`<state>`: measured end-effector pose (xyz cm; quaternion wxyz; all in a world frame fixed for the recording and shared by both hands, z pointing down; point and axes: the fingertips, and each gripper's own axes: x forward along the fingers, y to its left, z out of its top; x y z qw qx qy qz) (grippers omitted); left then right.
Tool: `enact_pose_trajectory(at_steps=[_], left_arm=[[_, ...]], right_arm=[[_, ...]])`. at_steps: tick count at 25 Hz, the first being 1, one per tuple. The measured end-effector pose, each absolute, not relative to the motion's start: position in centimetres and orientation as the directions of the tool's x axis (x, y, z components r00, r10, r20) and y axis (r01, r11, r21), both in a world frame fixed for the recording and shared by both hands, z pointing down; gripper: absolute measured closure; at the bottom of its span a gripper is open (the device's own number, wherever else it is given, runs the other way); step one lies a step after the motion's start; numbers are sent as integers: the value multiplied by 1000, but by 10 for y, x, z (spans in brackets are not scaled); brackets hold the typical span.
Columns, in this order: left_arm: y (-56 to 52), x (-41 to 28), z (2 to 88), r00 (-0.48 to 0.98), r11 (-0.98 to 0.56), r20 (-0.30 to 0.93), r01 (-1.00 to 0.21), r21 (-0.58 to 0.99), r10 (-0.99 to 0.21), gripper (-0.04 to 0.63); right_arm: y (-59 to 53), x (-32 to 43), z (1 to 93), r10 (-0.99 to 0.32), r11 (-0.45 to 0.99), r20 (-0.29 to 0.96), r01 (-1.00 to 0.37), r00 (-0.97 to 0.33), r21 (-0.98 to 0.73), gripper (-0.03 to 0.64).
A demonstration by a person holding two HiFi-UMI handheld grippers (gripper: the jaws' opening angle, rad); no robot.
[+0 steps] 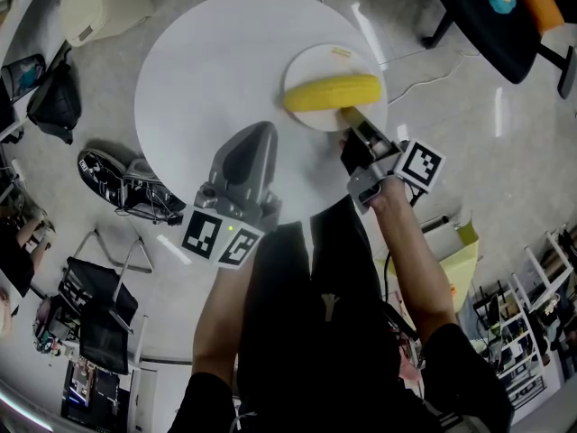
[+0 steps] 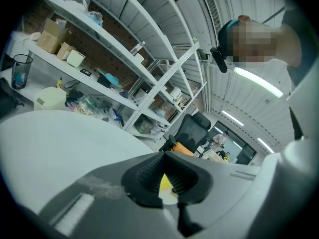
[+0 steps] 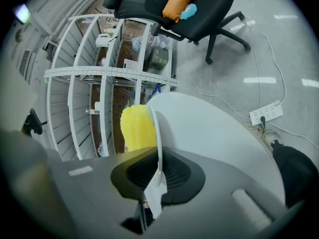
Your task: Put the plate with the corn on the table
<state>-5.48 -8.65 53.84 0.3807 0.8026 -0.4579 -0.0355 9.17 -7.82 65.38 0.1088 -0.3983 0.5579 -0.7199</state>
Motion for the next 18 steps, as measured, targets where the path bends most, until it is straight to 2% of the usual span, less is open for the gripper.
enact_pose_trajectory(at_steps=[18], left_arm=[[-83,-54,542,573,-283,289,-706,650,-767,592]], right_arm=[[-76,94,658,-565,-413,524,-331,-637,-848,583]])
